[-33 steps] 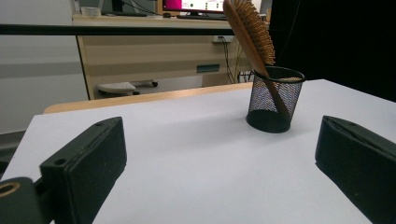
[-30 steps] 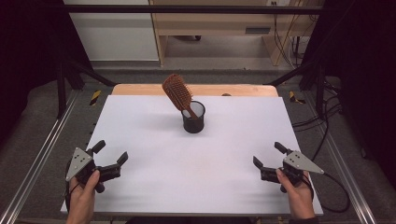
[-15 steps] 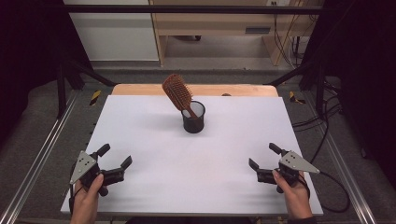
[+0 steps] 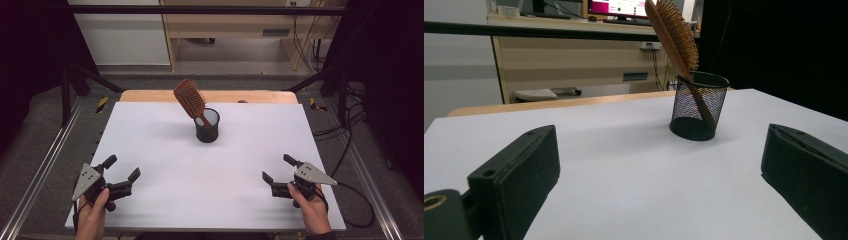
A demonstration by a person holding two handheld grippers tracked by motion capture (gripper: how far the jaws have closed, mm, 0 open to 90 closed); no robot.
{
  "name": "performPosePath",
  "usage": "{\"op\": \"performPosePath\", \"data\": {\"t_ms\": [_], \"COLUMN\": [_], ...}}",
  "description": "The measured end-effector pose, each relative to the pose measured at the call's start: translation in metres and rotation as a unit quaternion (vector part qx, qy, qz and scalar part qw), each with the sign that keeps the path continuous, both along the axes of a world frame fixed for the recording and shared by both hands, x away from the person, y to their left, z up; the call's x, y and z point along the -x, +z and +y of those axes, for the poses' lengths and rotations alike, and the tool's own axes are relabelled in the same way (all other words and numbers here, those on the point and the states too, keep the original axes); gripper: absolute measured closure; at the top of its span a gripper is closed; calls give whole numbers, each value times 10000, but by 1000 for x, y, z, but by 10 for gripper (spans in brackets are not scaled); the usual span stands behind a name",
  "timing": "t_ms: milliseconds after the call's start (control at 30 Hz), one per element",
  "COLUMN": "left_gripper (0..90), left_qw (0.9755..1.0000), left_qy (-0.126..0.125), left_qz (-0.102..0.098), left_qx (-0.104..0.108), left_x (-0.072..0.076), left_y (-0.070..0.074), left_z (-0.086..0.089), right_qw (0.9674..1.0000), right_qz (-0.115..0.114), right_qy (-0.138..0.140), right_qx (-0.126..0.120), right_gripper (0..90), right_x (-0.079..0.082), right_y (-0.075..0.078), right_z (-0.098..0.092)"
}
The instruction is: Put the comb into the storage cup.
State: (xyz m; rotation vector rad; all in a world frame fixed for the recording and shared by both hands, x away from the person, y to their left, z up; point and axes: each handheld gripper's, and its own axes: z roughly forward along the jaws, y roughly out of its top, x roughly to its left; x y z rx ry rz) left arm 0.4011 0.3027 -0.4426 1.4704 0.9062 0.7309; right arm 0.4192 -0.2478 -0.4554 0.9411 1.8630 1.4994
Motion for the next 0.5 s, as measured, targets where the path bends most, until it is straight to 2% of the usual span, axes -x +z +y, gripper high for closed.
{"op": "performPosePath", "data": {"t_ms": [167,333,500], "left_gripper": [25,24,25], "left_qw": [9999,9997,9997], "left_qy": [15,44,98], "left_qz": [-82,-250,-202], "left_qx": [60,-46,-7], "left_x": [5,10,8], "left_y": [2,7,6], "left_z": [-1,-2,1], "right_qw": [9999,9997,9997], "right_qz": [41,56,91], "right_qy": [40,4,-17], "right_qx": [-95,-249,-223], "right_gripper": [38,36,37], "right_x": [-1,0,-3], "right_y": [0,1,-1], "right_z": [4,5,7]}}
